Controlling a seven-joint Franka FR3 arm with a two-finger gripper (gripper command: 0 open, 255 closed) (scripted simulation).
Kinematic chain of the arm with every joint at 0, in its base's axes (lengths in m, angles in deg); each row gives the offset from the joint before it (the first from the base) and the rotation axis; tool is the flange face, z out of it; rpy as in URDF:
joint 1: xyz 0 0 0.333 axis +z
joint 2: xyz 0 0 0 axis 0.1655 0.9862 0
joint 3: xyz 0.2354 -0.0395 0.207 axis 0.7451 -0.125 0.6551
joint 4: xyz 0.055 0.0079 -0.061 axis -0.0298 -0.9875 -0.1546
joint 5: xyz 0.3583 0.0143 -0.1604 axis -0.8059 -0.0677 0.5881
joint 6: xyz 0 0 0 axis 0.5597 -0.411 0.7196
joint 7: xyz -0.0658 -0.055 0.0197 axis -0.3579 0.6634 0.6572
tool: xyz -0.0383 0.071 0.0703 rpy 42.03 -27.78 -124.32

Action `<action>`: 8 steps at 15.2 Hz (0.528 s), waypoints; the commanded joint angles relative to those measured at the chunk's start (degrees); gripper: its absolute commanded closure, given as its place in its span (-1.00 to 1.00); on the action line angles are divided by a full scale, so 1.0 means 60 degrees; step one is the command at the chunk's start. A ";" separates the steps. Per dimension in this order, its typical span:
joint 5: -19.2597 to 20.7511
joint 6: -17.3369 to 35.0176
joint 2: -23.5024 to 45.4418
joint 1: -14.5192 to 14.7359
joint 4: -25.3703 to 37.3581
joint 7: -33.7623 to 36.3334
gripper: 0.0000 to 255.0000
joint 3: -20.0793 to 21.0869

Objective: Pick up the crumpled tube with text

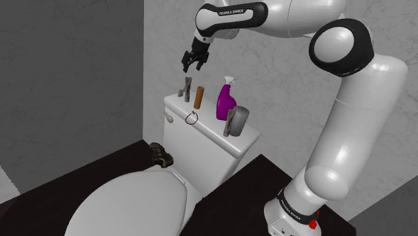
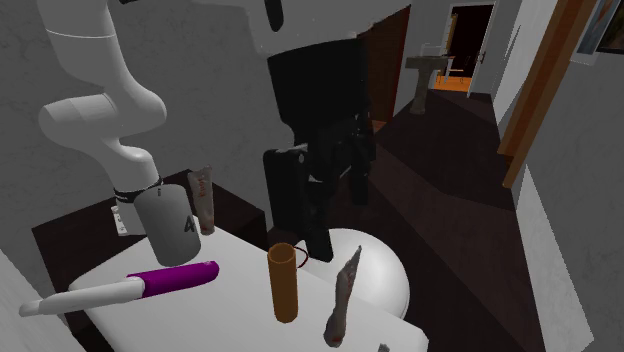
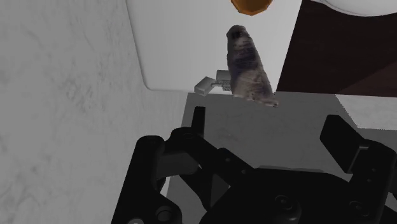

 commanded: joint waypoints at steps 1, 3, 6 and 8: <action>-0.0075 -0.0006 0.0378 -0.0009 0.0406 -0.0044 -1.00 0.0024; -0.0080 0.0238 0.0413 -0.0009 0.0196 -0.0052 -1.00 0.0026; -0.0088 0.0594 0.0486 -0.0009 -0.0087 -0.0066 -1.00 0.0028; -0.0096 0.0897 0.0561 -0.0008 -0.0315 -0.0078 -1.00 0.0031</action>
